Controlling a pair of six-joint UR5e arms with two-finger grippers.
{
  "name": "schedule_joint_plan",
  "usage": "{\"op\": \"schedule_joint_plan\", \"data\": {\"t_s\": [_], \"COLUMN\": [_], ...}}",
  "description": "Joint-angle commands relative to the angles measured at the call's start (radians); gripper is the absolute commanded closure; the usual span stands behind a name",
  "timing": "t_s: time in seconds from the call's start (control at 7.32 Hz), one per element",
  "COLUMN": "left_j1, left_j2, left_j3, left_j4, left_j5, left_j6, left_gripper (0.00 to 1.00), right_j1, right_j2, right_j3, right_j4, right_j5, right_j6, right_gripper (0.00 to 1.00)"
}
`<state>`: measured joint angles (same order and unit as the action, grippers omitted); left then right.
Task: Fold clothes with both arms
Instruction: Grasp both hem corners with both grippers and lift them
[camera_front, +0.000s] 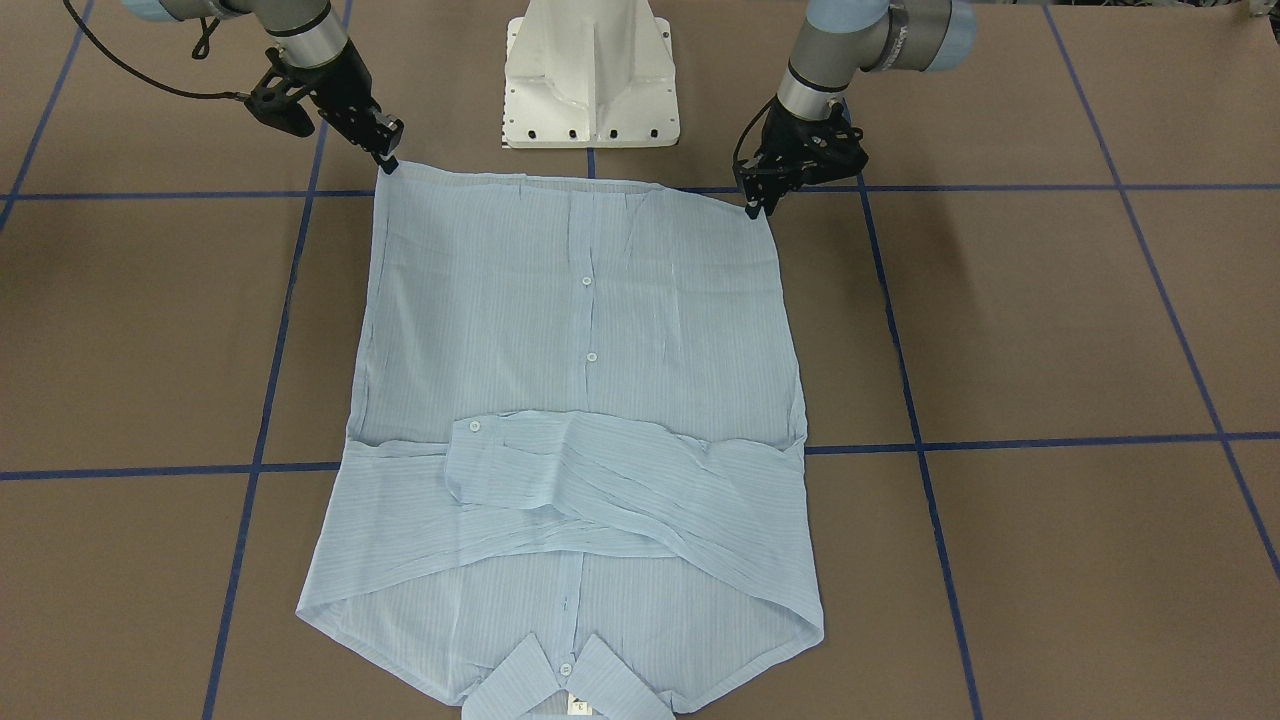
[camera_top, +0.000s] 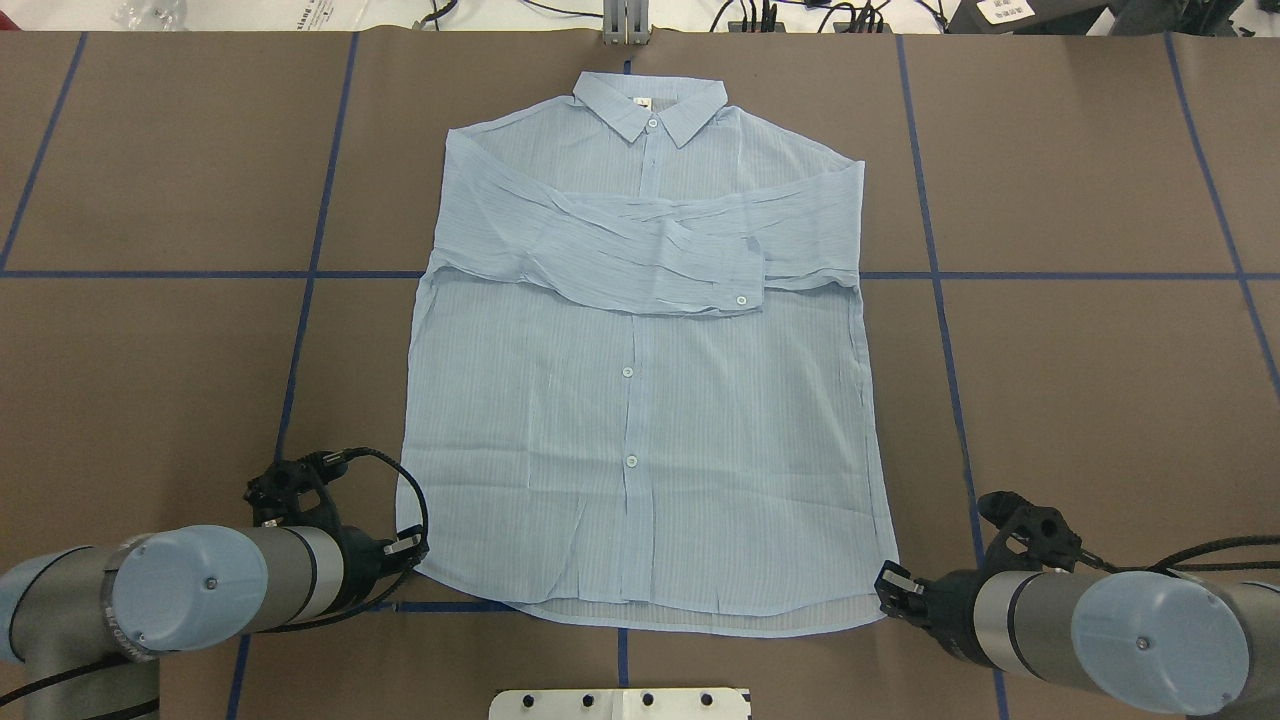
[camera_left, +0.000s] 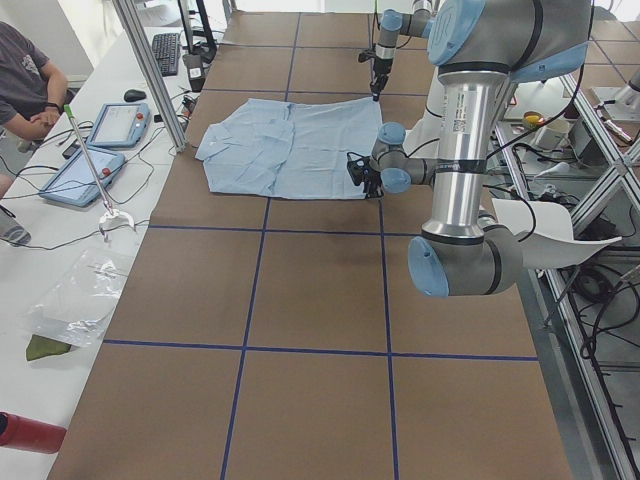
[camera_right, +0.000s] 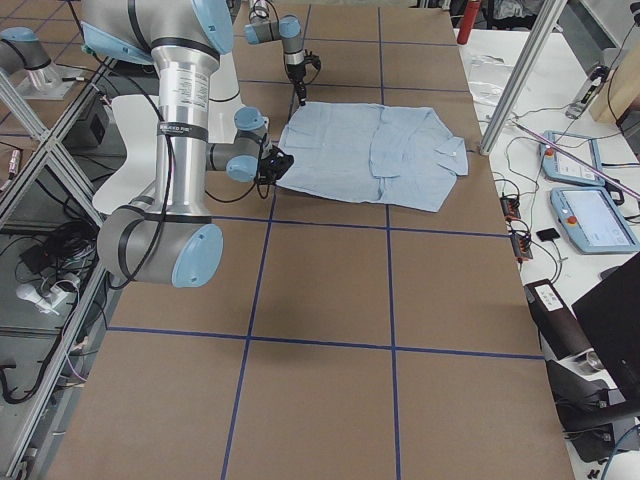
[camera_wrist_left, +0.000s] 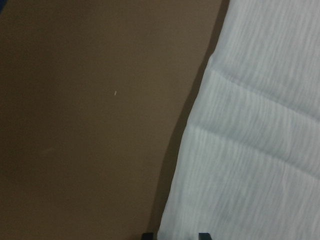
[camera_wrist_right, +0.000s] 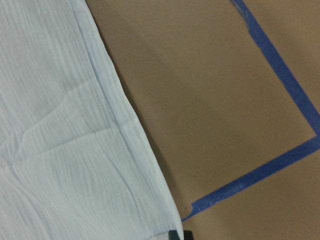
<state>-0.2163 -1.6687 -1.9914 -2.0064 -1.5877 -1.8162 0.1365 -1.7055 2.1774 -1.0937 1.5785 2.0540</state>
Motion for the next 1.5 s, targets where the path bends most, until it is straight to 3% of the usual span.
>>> {"op": "schedule_joint_plan", "data": {"t_s": [0.0,0.41,0.96,1.37], "left_j1": [0.000,0.000,0.102,0.156], "left_j2": [0.000,0.000,0.119,0.118], "left_j3": [-0.003,-0.021,-0.252,-0.308], "left_j4": [0.000,0.021,0.034,0.055], "left_j5": [-0.002,-0.002,-0.005,-0.003], "left_j6": [0.000,0.000,-0.124,-0.193], "left_gripper": [1.00,1.00,1.00,1.00], "right_j1": [0.000,0.000,-0.067,-0.080], "right_j2": [-0.002,-0.002,-0.045,-0.060], "right_j3": [0.001,0.011,0.082,0.117], "right_j4": [0.000,0.000,0.002,0.002], "right_j5": [0.000,0.002,0.003,0.003], "right_j6": [0.000,0.000,0.000,-0.002], "right_gripper": [1.00,1.00,1.00,1.00]}}
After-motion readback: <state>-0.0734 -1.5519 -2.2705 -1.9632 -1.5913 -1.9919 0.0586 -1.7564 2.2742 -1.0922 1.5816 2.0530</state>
